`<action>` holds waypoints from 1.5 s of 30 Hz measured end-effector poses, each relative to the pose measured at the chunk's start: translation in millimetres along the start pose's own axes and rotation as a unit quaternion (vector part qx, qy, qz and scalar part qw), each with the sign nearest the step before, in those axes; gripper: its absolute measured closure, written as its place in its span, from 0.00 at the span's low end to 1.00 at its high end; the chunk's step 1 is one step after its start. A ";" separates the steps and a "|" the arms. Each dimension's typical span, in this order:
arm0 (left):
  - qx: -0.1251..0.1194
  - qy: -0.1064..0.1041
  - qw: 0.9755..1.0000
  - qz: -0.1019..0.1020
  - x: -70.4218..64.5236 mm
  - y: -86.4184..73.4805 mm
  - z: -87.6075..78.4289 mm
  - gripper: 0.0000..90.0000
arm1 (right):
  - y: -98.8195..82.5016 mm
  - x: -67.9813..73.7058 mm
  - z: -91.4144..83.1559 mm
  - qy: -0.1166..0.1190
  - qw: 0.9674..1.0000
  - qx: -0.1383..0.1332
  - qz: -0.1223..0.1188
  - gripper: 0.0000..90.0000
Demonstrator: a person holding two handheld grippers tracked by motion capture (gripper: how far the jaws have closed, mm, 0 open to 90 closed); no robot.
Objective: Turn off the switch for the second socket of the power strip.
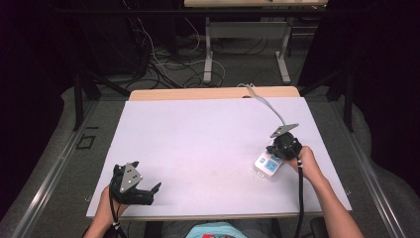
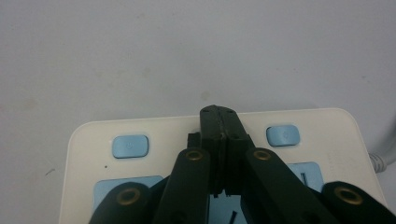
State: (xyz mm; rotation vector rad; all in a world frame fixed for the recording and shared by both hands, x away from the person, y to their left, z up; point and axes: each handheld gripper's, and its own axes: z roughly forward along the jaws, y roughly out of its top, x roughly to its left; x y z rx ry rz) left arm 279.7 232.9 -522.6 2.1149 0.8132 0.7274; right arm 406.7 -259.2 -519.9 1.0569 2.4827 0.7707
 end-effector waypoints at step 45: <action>0.000 -0.001 1.000 0.003 0.0 -0.2 0.3 0.00 | -2.7 1.6 -1.6 -0.011 0.999 -0.036 -0.009 0.99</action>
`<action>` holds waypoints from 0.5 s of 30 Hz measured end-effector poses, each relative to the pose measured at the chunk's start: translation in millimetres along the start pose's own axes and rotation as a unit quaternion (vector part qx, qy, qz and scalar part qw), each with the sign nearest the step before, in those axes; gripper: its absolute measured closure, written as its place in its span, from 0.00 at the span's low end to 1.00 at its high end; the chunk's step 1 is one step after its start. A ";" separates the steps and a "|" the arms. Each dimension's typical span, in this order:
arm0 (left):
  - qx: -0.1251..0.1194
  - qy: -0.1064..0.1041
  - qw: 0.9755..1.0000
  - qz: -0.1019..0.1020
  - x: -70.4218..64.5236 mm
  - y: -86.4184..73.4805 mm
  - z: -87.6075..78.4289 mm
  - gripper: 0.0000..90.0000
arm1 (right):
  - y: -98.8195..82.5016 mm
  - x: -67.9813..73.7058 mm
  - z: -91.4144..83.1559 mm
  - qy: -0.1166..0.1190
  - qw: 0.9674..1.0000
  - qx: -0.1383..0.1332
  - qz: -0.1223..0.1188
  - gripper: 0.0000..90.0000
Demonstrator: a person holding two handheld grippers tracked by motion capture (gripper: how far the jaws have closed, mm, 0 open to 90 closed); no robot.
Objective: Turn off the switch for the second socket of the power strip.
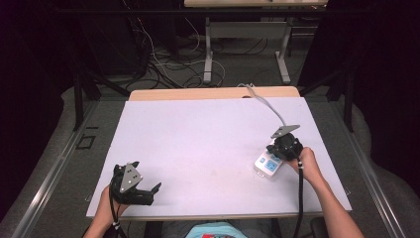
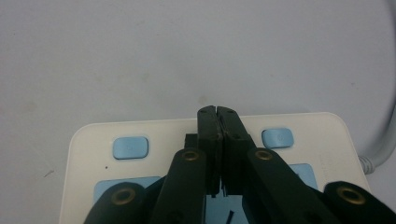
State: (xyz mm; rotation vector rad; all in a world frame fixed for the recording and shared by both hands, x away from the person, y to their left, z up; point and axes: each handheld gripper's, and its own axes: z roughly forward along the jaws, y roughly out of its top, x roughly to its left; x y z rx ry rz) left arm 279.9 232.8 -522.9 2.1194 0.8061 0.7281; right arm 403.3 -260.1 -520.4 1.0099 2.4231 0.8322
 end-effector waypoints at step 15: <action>-0.001 -0.001 1.000 -0.001 0.0 -0.1 -0.2 0.00 | 1.3 -1.5 -7.0 -0.012 1.000 -0.024 0.008 0.65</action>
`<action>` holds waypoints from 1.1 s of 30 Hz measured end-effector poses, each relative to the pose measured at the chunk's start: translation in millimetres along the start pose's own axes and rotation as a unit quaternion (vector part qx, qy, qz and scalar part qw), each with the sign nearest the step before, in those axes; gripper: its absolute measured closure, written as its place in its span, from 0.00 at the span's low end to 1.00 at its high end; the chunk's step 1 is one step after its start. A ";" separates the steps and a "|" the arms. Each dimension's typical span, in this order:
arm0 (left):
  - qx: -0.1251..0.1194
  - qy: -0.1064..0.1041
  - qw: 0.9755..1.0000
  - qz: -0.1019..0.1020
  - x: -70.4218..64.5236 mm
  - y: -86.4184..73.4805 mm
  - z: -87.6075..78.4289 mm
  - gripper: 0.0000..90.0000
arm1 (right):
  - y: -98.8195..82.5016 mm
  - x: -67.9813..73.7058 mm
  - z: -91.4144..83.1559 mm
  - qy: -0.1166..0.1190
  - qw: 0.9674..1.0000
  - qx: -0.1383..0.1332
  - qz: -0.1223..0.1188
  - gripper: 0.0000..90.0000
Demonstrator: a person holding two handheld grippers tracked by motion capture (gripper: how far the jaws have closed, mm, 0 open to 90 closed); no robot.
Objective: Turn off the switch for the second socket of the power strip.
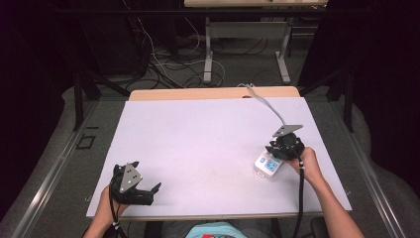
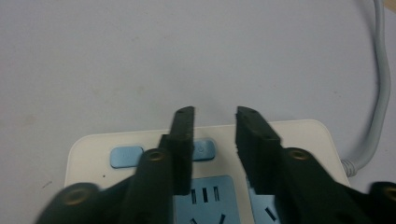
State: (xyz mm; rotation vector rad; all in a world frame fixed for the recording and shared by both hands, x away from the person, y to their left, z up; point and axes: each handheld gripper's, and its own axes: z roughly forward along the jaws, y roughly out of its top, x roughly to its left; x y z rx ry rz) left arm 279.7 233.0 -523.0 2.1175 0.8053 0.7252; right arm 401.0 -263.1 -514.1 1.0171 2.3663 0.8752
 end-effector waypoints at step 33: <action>0.000 0.000 1.000 -0.002 -0.2 -0.2 -0.5 0.00 | -0.8 -9.1 -8.0 0.050 0.998 -0.031 0.033 0.00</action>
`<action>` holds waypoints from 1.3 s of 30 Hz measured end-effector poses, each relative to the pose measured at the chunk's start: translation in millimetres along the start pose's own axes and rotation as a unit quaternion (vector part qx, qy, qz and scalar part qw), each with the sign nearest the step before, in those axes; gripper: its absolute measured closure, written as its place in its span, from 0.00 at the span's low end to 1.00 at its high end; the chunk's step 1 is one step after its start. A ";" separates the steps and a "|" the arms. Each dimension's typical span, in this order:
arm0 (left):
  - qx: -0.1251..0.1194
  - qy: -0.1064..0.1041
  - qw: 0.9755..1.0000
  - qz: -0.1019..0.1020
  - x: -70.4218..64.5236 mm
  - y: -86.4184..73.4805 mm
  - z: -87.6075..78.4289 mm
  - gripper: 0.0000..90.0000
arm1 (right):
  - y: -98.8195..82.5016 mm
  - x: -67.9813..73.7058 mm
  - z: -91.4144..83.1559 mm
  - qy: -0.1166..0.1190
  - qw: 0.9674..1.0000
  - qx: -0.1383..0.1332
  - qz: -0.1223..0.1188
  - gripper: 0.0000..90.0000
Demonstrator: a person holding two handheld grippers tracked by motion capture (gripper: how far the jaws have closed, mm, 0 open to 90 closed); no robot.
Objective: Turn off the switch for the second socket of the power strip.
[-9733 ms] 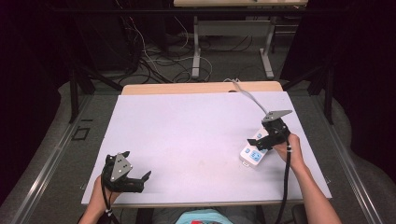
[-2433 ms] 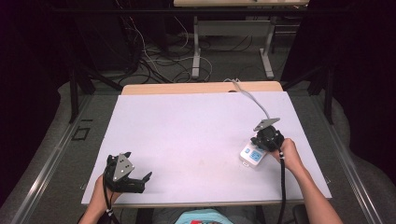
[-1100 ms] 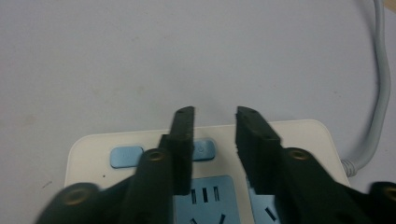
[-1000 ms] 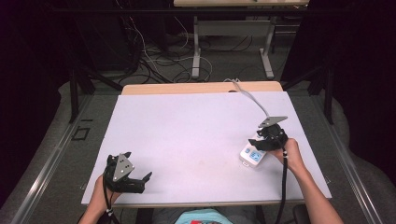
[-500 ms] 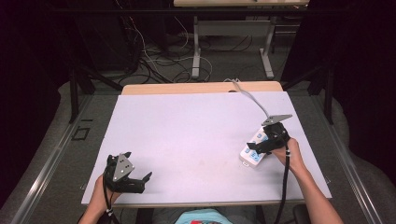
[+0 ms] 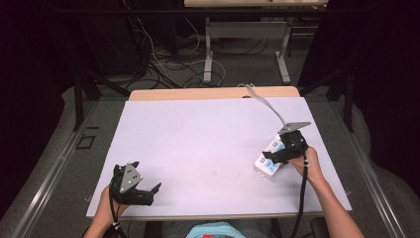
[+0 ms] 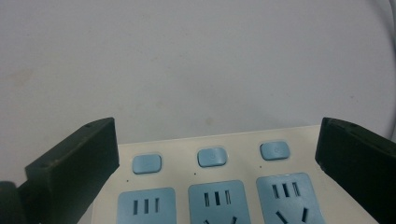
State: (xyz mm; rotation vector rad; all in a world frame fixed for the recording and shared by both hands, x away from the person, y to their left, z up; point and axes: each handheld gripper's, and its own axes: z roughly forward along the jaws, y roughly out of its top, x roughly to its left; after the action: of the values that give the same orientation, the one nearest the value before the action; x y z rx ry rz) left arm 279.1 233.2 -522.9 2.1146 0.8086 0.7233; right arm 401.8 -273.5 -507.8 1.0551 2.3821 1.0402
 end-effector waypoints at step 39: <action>0.000 0.003 1.000 -0.003 0.2 -0.3 -0.7 0.00 | -22.8 27.7 -42.5 -0.005 1.000 -0.020 -0.010 0.00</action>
State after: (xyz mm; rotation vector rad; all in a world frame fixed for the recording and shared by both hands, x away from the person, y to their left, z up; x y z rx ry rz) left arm 278.6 233.8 -522.7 2.1097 0.8169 0.7276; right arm 348.4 -284.1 -496.1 1.0196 2.3487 1.0683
